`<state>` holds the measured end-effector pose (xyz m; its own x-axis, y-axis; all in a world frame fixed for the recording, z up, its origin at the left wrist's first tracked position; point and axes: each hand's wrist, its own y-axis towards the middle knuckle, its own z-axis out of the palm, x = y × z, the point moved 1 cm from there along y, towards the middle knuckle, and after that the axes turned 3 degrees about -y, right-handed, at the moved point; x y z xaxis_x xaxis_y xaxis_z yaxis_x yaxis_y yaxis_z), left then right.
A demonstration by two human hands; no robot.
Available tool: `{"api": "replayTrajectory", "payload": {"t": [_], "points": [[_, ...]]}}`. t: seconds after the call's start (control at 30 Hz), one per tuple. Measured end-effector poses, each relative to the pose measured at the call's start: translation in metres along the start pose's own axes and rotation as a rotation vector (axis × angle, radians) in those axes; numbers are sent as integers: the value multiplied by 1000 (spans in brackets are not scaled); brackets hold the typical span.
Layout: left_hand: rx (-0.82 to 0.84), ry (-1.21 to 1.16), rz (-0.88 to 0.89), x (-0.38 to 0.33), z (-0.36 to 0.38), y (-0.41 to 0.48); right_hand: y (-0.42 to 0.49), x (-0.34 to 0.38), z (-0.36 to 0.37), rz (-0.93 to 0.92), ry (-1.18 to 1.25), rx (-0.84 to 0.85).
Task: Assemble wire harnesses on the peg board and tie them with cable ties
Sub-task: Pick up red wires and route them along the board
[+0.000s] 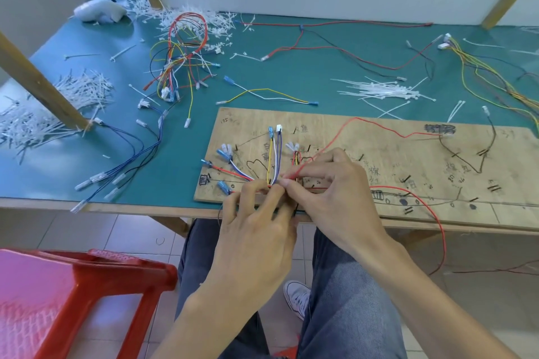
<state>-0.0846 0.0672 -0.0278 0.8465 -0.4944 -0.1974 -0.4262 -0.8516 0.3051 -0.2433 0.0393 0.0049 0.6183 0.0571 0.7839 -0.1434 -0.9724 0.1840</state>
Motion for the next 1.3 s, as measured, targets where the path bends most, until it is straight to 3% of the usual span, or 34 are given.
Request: {"api": "replayTrajectory", "payload": {"t": [0.1,0.4,0.6,0.8,0.93,1.07,1.3], "points": [[-13,-5,-23,0,0,-2,-19,-2,0,-54,107,-3],[21,-22,-31,5,-8,-1,-53,-9,6,-280,96,-154],[3,-98,-5,7,-17,-4,-43,-3,8,-457,-106,-91],[16,-193,-76,4,-23,-3,-47,-20,2,-472,-220,-71],[55,-104,-39,3,-22,2,-51,-33,-1,-552,-254,-55],[128,-25,-23,-1,-19,1,-52,-41,-13,-529,-121,-65],[124,-20,-9,-4,-23,6,-54,-50,-43,-301,122,-9]]}}
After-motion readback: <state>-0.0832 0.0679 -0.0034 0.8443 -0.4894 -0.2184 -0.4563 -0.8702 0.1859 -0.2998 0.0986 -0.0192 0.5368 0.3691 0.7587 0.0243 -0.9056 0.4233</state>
